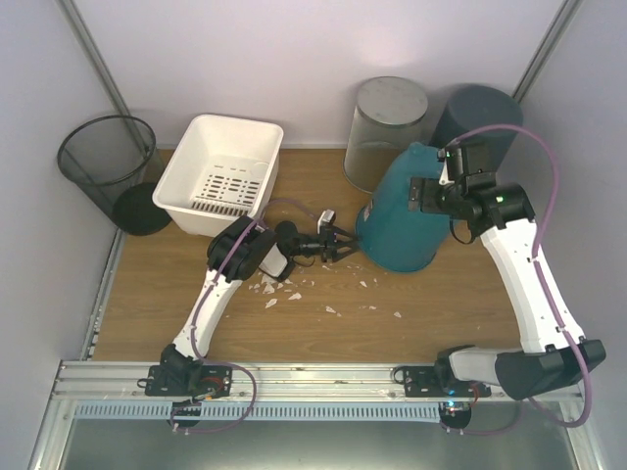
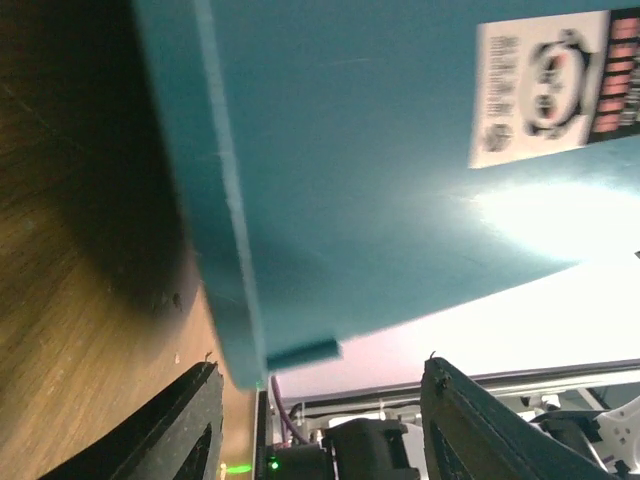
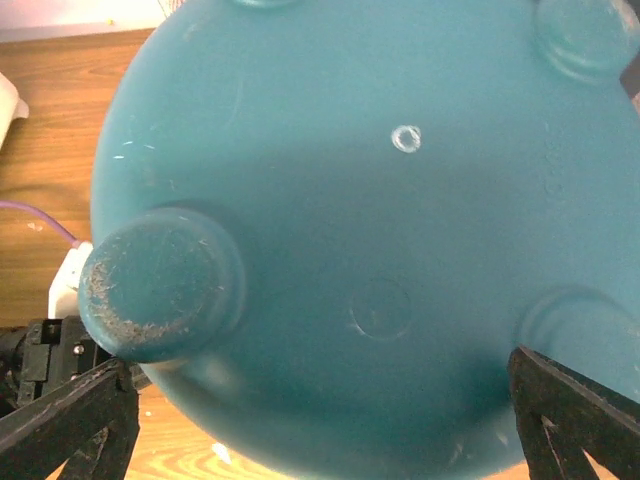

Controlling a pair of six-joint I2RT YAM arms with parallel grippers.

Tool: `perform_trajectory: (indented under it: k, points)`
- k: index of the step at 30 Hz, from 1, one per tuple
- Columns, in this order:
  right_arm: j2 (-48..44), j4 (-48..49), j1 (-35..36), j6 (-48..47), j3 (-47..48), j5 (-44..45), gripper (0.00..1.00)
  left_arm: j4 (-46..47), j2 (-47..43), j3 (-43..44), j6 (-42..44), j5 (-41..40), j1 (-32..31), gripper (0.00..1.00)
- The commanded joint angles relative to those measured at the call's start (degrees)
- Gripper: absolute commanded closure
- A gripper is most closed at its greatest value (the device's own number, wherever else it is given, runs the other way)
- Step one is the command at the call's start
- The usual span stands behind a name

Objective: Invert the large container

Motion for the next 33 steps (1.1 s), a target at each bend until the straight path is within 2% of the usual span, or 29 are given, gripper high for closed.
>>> perform_trajectory:
  k: [1,7,10,15,21,26,30,33]
  points:
    - [-0.75,-1.58,-0.4,-0.07,-2.56,-0.07,0.0,14.8,0.22,-0.57,3.01,1.63,-0.33,0.44]
    - [-1.55,-1.68,-0.28,-0.19,-2.93,-0.18,0.0,8.4,-2.74,-2.11,8.34,3.21,-1.23,0.4]
    - [-2.33,-2.3,-0.26,-0.22,-2.71,0.55,0.0,0.68,-6.83,-4.77,14.47,3.49,-1.36,0.37]
    - [-3.33,-5.57,1.44,1.3,-0.1,5.38,0.0,-17.83,-15.0,-6.0,27.02,3.99,-2.68,0.32]
    - [-0.62,-14.05,12.1,4.63,11.83,18.11,0.0,-46.97,-24.83,-0.49,46.45,1.2,-6.47,0.29]
    - [7.3,-6.8,20.86,0.22,14.57,18.06,0.0,-66.68,-37.64,1.33,59.14,-7.07,-7.61,0.28]
    - [15.25,4.14,21.43,-6.71,15.38,14.24,0.0,-76.38,-53.47,-1.66,71.57,-19.65,-7.14,0.22]
    - [20.43,9.64,20.35,-8.93,17.13,11.74,0.0,-87.53,-62.86,0.96,78.9,-23.86,-4.68,0.18]
